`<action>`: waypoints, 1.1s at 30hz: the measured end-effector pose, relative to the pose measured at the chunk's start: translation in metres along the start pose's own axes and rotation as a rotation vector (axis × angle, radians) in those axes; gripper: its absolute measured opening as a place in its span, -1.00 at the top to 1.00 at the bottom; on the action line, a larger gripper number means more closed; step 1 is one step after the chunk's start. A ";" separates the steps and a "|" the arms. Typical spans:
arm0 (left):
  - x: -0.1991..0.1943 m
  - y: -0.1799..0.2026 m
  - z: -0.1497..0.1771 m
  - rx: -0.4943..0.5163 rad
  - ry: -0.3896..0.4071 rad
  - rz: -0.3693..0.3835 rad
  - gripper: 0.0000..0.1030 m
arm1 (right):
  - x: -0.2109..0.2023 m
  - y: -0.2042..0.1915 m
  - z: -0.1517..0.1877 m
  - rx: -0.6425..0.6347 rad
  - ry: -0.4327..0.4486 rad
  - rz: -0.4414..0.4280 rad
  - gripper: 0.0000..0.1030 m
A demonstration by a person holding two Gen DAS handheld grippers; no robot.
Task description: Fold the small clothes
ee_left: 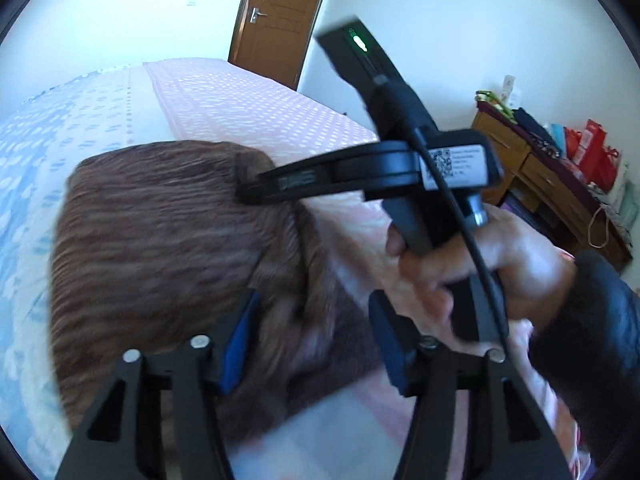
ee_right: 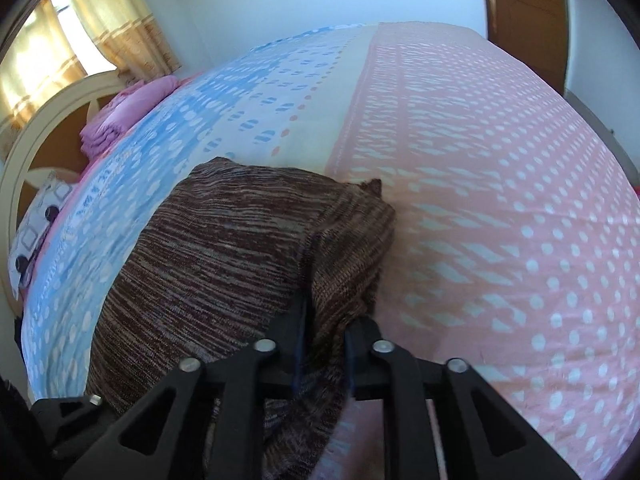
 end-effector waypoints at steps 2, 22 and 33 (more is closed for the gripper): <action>-0.023 -0.019 0.011 -0.027 0.016 0.005 -0.34 | -0.011 0.010 0.002 0.044 0.019 0.044 0.03; -0.011 -0.114 0.050 -0.214 -0.005 -0.222 -0.58 | 0.038 -0.016 -0.048 0.031 0.089 0.142 0.89; -0.002 -0.107 0.051 -0.159 -0.043 -0.261 -0.72 | -0.045 -0.008 0.003 0.220 0.193 0.027 0.49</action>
Point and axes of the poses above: each gripper's, at about its wrist camera, not at the fingertips, and x roughly the way its jaws point, y to its right, z to its underside, the point moved 3 cm from there along x, roughly the way its jaws point, and after that the axes turned 6 degrees about x, right-handed, at the moved point
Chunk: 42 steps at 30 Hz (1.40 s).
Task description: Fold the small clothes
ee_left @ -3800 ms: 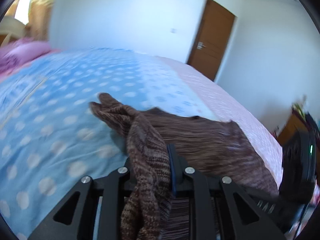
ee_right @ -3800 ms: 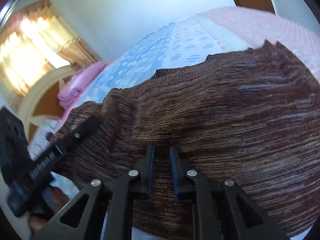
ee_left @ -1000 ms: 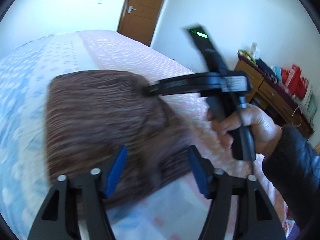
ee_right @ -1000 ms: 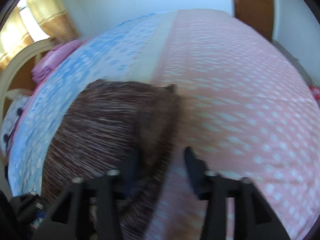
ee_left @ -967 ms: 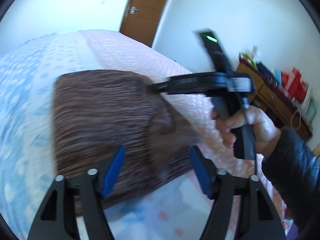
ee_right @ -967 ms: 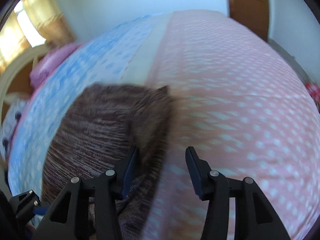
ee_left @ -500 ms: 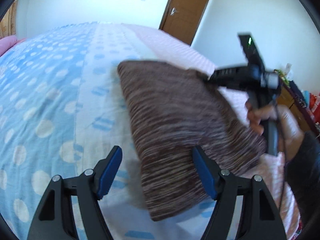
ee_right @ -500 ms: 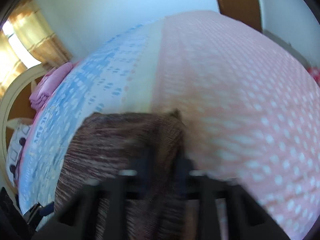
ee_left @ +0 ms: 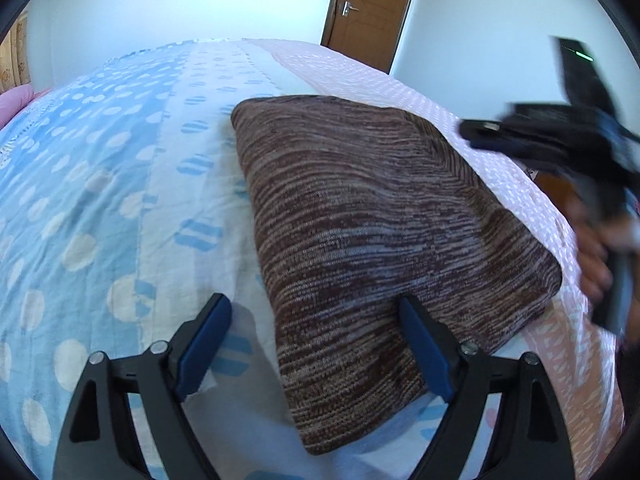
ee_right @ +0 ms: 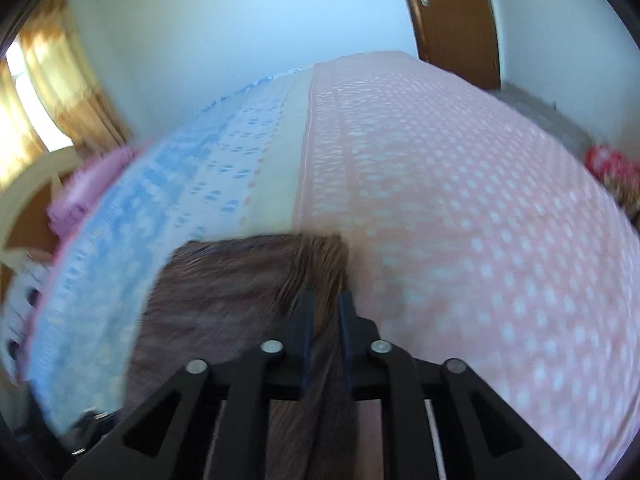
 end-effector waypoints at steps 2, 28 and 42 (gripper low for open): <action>0.001 0.001 0.000 0.009 -0.001 -0.012 -0.73 | -0.020 -0.006 0.022 -0.017 0.004 -0.010 0.47; 0.004 0.004 0.006 0.029 -0.012 -0.003 -1.00 | -0.064 0.015 0.146 0.130 -0.105 0.052 0.47; -0.032 -0.025 -0.042 -0.134 0.115 0.036 -1.00 | -0.069 0.000 0.051 0.067 0.093 0.060 -0.23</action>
Point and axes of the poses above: each gripper's, at about its wrist camera, not at the fingertips, and x roughly the way its jaws point, y to its right, z to its underside, the point moved 3 cm from there along x, roughly the way its jaws point, and after that the axes turned 6 degrees about x, right-handed, at the moved point
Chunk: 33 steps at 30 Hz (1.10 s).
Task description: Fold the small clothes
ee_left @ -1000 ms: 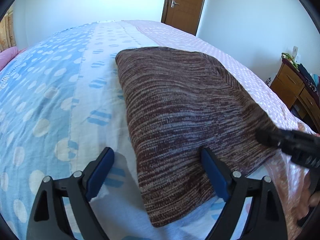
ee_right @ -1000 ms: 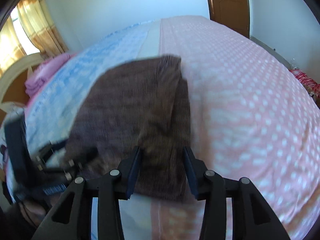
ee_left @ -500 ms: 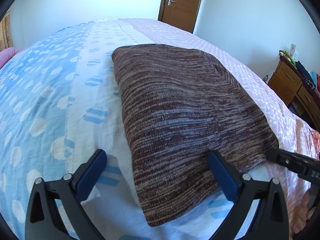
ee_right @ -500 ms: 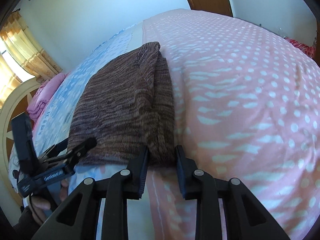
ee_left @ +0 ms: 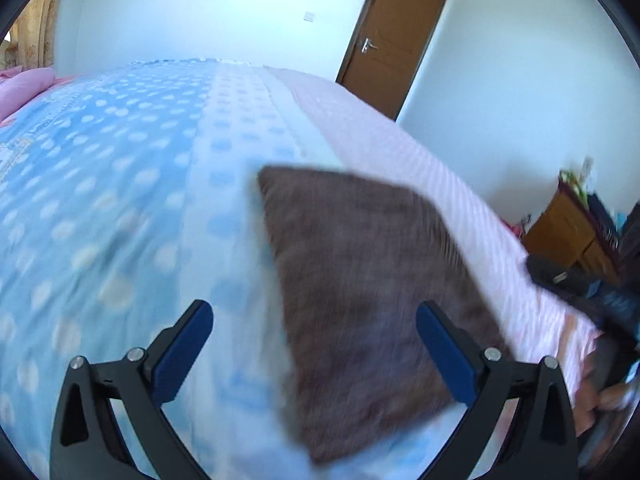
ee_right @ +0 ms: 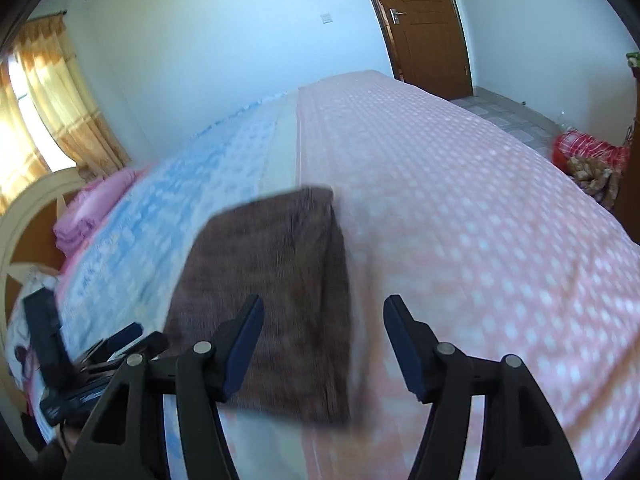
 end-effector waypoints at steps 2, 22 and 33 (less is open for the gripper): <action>0.019 0.007 -0.021 -0.008 -0.036 0.011 -0.95 | 0.024 0.000 -0.008 0.031 -0.029 -0.012 -0.23; 0.087 0.011 -0.008 0.026 -0.101 -0.109 -0.81 | 0.088 -0.002 0.013 -0.031 -0.072 -0.051 -0.24; 0.088 0.015 -0.007 0.036 -0.100 -0.110 -0.76 | 0.100 -0.024 0.016 -0.101 -0.092 -0.032 0.15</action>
Point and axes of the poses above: each gripper's, at about its wrist camera, not at the fingertips, and x roughly the way its jaws point, y to its right, z to its underside, the point moved 3 cm from there along x, roughly the way its jaws point, and after that the axes turned 6 degrees about x, right-handed, at the moved point
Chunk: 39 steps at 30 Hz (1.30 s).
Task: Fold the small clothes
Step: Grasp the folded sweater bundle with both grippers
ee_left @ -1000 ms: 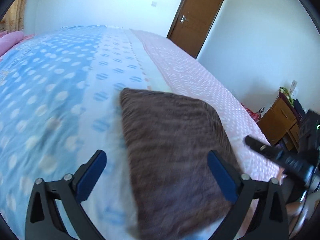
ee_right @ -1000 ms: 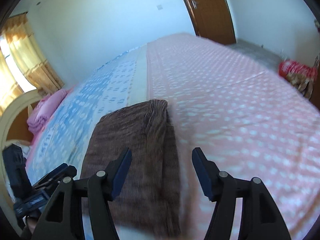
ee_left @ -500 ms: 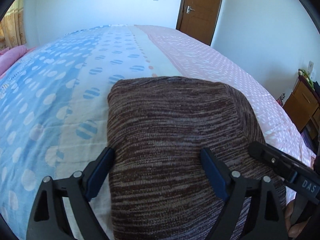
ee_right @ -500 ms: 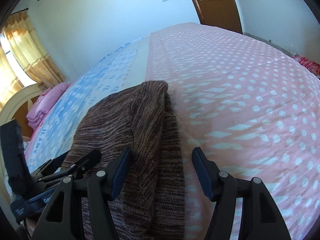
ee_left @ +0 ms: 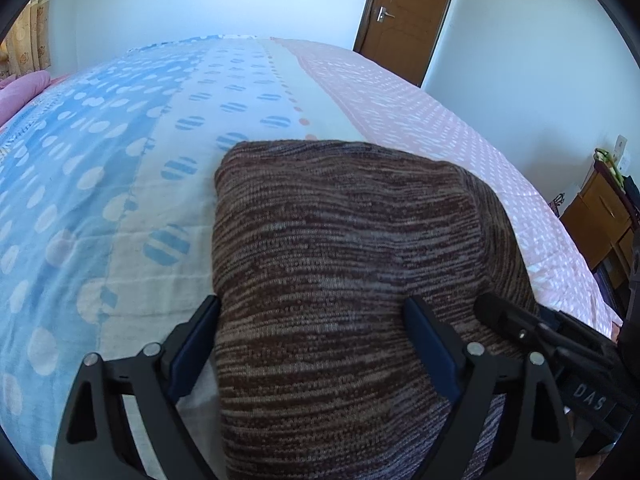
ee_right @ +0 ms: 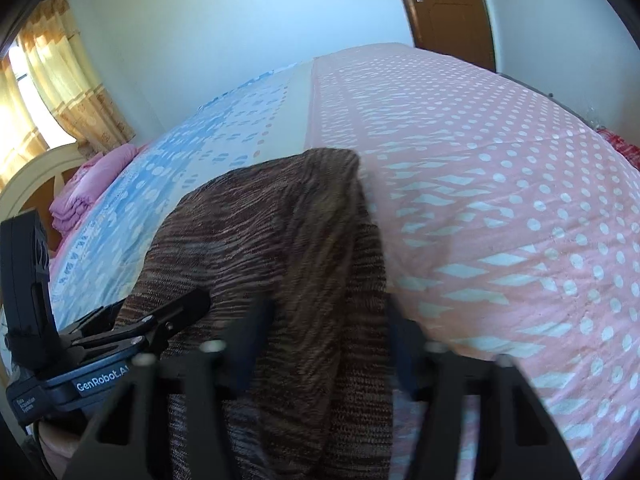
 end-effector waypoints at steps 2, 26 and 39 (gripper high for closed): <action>0.000 0.000 0.000 -0.002 0.001 0.005 -0.75 | 0.000 -0.004 0.001 -0.016 0.004 0.010 0.17; -0.007 0.008 0.001 0.037 0.037 -0.012 -0.25 | 0.008 -0.020 0.005 -0.082 0.011 0.036 0.41; -0.008 0.005 0.000 0.001 0.050 0.040 -0.12 | 0.005 -0.014 0.005 -0.048 0.008 0.008 0.43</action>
Point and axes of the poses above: each gripper's, at about its wrist camera, not at the fingertips, and x roughly the way its jaws point, y to its right, z to its underside, the point moved 3 cm from there along x, roughly the way its jaws point, and after that the axes turned 6 degrees about x, right-handed, at the moved point
